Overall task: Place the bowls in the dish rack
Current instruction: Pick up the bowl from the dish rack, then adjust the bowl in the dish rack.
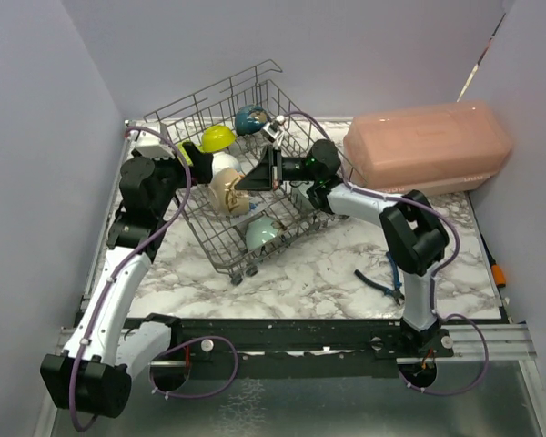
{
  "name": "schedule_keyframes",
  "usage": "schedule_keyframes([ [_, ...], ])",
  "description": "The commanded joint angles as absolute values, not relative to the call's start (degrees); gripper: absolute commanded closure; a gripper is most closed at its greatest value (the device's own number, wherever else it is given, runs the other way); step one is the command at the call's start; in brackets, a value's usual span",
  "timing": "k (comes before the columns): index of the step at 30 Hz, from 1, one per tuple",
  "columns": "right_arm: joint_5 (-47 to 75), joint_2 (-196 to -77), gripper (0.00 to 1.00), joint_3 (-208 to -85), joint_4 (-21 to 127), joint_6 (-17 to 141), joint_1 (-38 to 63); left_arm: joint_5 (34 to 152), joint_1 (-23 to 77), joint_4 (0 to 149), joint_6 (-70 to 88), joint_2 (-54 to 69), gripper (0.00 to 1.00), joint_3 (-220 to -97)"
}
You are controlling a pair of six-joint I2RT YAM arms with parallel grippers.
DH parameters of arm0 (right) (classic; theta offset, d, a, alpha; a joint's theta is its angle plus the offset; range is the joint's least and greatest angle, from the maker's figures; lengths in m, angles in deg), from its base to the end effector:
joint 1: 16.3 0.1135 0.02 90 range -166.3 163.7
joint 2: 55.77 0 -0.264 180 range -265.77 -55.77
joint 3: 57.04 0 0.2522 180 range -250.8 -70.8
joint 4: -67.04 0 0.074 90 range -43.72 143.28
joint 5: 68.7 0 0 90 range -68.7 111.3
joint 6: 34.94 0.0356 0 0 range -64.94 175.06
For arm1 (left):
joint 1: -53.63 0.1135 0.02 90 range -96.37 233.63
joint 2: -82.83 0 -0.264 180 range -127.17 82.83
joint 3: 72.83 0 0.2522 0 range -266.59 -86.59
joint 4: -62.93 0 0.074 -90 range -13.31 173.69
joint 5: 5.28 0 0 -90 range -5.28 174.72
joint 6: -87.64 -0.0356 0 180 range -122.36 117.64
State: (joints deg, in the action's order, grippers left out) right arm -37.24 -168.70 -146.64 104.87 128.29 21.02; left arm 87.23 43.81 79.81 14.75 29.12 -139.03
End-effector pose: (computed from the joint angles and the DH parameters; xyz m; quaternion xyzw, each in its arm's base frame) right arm 0.3347 0.2934 0.2799 -0.2031 0.6272 0.7374 0.1469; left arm 0.2157 -0.0389 0.3724 -0.0318 0.7330 -0.1738 0.6569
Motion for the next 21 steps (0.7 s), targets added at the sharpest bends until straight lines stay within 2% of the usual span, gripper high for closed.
schedule_keyframes([
  [1, -37.2, -175.2, 1.0, -155.1, 133.4, 148.1, 20.7, 88.0, 43.8, 87.0, 18.1, 24.1, 0.01, -146.3],
  [8, -38.3, -181.6, 1.0, -165.3, 123.0, 142.1, 20.2, 91.3, 44.3, 96.4, 21.0, 15.0, 0.01, -155.6],
  [13, -41.1, -185.6, 1.0, -170.4, 114.9, 136.4, 19.9, 94.7, 47.2, 98.0, 21.3, 11.6, 0.01, -156.8],
  [21, -38.8, -179.3, 1.0, -167.8, 99.8, 120.0, 16.2, 96.3, 49.0, 95.2, 19.7, 10.9, 0.01, -156.4],
])
